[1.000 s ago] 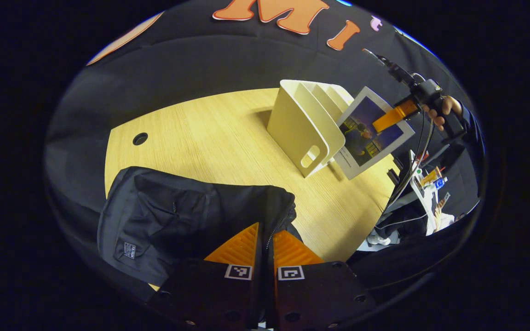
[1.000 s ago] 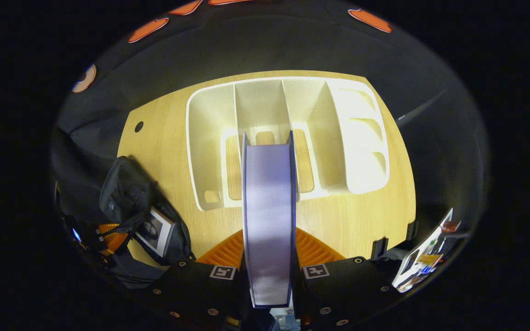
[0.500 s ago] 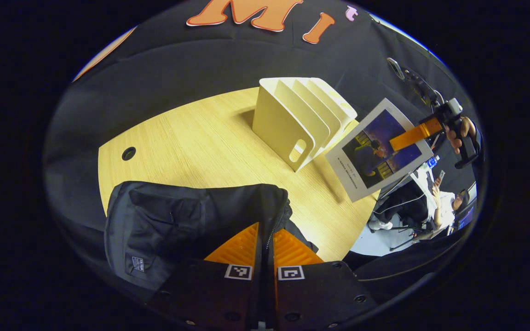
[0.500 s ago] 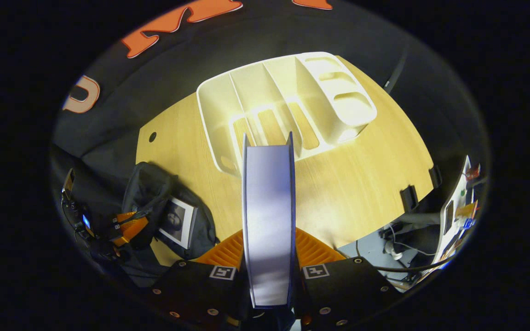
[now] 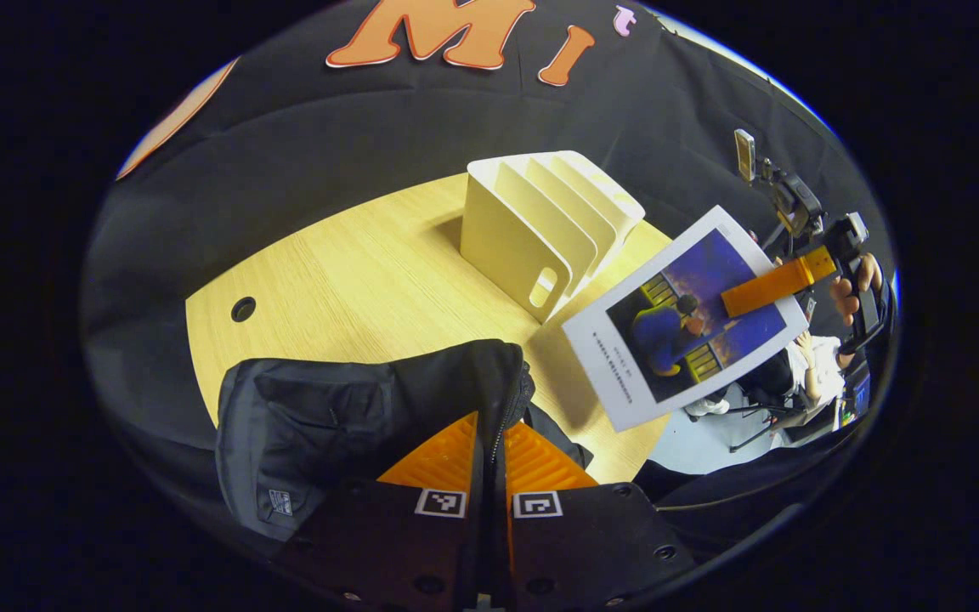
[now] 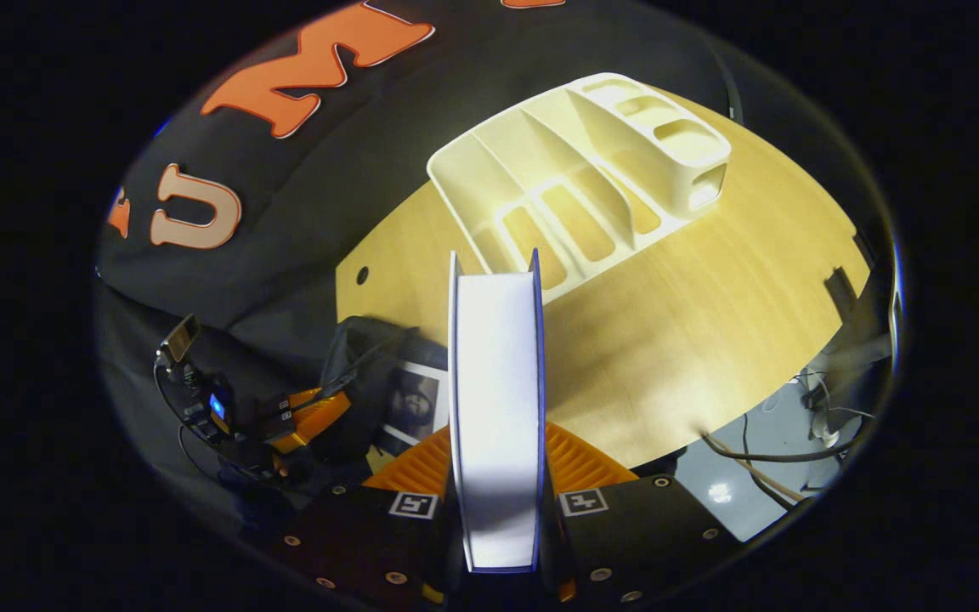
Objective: Open the schoolbag, grab two books from the bookshelf and put them into the schoolbag.
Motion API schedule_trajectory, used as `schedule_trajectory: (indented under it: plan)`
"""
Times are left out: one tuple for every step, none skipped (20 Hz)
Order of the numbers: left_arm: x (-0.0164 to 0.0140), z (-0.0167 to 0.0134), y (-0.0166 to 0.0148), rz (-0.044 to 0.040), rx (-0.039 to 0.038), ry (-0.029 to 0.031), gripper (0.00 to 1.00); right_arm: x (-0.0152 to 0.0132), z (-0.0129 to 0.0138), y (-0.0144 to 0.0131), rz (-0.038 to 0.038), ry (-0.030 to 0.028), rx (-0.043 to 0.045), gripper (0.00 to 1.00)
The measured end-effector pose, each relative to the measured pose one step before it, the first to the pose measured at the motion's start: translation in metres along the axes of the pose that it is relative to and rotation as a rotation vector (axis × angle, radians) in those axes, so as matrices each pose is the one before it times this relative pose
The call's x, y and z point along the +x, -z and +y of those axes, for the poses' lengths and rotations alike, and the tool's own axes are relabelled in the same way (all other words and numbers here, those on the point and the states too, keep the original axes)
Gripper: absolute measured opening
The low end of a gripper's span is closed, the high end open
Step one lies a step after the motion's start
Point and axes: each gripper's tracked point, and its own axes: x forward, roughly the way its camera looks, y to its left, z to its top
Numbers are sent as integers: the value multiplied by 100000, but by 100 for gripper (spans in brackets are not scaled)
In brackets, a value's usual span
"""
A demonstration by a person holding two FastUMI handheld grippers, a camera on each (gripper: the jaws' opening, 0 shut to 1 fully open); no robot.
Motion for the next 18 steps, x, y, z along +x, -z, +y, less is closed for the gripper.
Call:
schedule_trajectory:
  plan:
    - [-335,230,-86,-688,103,-397,6,93,376,398,235,-1903,-365,37]
    - [-343,100,114,-72,-664,-59,6,272,458,162,-54,-1876,-412,37]
    - [-294,126,-145,-729,-318,-93,6,334,417,93,104,-2038,-38,37]
    - [-123,172,-174,-505,-606,-57,6,509,606,27,-463,-2513,766,37]
    - [-194,121,-197,-637,-488,-336,6,591,697,328,112,-2426,724,37]
    - [-184,90,-163,-578,-483,-153,6,671,656,376,567,-2347,458,37]
    - [-124,36,-199,-337,-391,-206,6,1051,592,505,642,-2126,783,37]
    - [-113,85,-163,-862,-317,-244,6,985,648,525,697,-2510,524,37]
    - [218,68,-388,-375,-515,-744,6,1044,658,272,702,-2591,922,37]
    - [28,37,-177,-961,-799,-665,6,972,539,301,523,-2859,1001,37]
    - [9,-103,21,47,-635,294,6,821,595,243,524,-2558,1273,37]
    - [175,-58,-185,-629,-561,-164,6,931,373,218,891,-2250,1081,37]
    - [100,-201,-63,78,-155,183,6,829,394,216,721,-1918,815,37]
    - [1,28,-134,-569,235,-309,6,919,387,220,645,-1776,57,37]
    - [37,-160,-133,-190,-136,-34,7,860,387,211,240,-1344,333,37]
    - [-47,-95,69,-273,-421,-188,6,1019,337,271,433,-654,-323,37]
    - [-90,-193,-36,-80,-164,162,6,697,-155,71,-327,-30,-635,37]
    - [-87,-44,9,-160,126,-179,6,824,36,-68,-943,-650,-794,37]
